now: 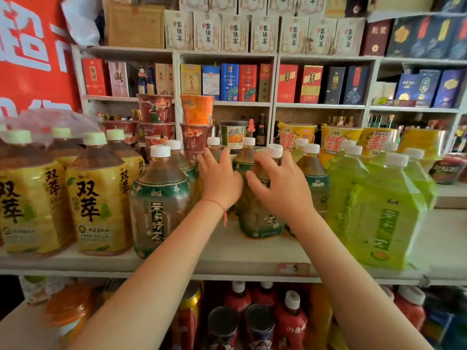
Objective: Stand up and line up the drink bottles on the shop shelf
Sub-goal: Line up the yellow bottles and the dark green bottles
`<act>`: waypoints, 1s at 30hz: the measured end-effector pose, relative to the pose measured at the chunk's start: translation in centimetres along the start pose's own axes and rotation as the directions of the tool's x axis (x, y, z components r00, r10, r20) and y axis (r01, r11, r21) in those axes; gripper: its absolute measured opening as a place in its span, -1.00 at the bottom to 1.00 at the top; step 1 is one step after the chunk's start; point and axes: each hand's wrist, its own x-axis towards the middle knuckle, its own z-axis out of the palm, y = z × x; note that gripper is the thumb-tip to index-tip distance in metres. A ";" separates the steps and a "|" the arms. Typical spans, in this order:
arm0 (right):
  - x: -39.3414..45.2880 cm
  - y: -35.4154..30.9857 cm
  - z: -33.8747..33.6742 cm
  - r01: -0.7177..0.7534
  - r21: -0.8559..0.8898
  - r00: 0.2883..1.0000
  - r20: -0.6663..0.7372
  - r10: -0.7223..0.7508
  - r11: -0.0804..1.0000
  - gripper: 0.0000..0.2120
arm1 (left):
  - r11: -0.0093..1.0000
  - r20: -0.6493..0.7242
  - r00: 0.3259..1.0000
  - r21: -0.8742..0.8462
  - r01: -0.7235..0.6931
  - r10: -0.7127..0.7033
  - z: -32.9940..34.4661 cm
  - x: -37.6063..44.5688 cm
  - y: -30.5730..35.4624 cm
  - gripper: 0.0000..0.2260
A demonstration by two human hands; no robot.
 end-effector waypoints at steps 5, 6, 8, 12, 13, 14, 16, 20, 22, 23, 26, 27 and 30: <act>-1.2 0.9 -0.3 0.068 0.190 0.997 -0.034 -0.063 0.979 -0.68 | 0.982 -0.004 0.996 0.168 0.086 -0.086 0.5 3.0 0.1 -0.51; -1.3 1.0 -0.3 0.070 0.201 0.997 -0.032 -0.065 0.977 -0.68 | 0.977 -0.017 0.995 0.191 0.099 -0.097 0.6 3.4 0.0 -0.53; -1.4 1.1 -0.4 0.077 0.212 0.997 -0.030 -0.072 0.974 -0.69 | 0.972 -0.066 0.993 0.210 0.109 -0.097 0.8 3.9 0.1 -0.56; -1.5 1.3 -0.6 0.098 0.191 0.995 -0.041 -0.091 0.977 -0.71 | 0.974 -0.121 0.991 0.211 0.078 -0.053 0.5 3.7 0.6 -0.61; -1.4 1.3 -0.6 0.102 0.175 0.994 -0.046 -0.095 0.979 -0.70 | 0.973 -0.125 0.992 0.221 0.059 -0.032 0.4 3.5 0.8 -0.61; -1.4 1.3 -0.6 0.103 0.161 0.994 -0.050 -0.096 0.982 -0.69 | 0.971 -0.133 0.991 0.234 0.040 -0.009 0.3 3.3 1.0 -0.61; -1.5 1.3 -0.5 0.115 0.150 0.991 -0.082 -0.104 0.982 -0.68 | 0.964 -0.162 0.986 0.267 0.003 0.042 0.3 2.6 1.4 -0.63; -2.8 1.2 -0.6 0.202 0.117 0.951 -0.261 -0.167 0.972 -0.73 | 0.957 -0.181 0.978 0.285 -0.046 0.101 0.4 1.1 1.5 -0.64; -3.3 1.2 -1.0 0.220 0.085 0.930 -0.319 -0.183 0.972 -0.73 | 0.965 -0.158 0.983 0.259 -0.048 0.091 0.3 0.8 1.6 -0.62; -3.3 1.1 -1.4 0.209 0.089 0.930 -0.327 -0.170 0.974 -0.72 | 0.968 -0.142 0.986 0.244 -0.054 0.090 0.3 0.7 1.7 -0.61; -2.8 0.9 -2.9 0.140 0.120 0.955 -0.280 -0.101 0.983 -0.68 | 0.971 -0.101 0.990 0.229 -0.074 0.100 0.1 0.1 2.1 -0.60; -2.7 0.7 -3.4 0.126 0.108 0.962 -0.257 -0.094 0.986 -0.66 | 0.971 -0.095 0.990 0.225 -0.080 0.104 0.0 -0.1 2.2 -0.60; -2.3 0.5 -4.4 0.088 0.055 0.980 -0.184 -0.077 0.995 -0.62 | 0.982 -0.095 0.989 0.167 -0.092 0.109 -0.7 -0.4 2.1 -0.61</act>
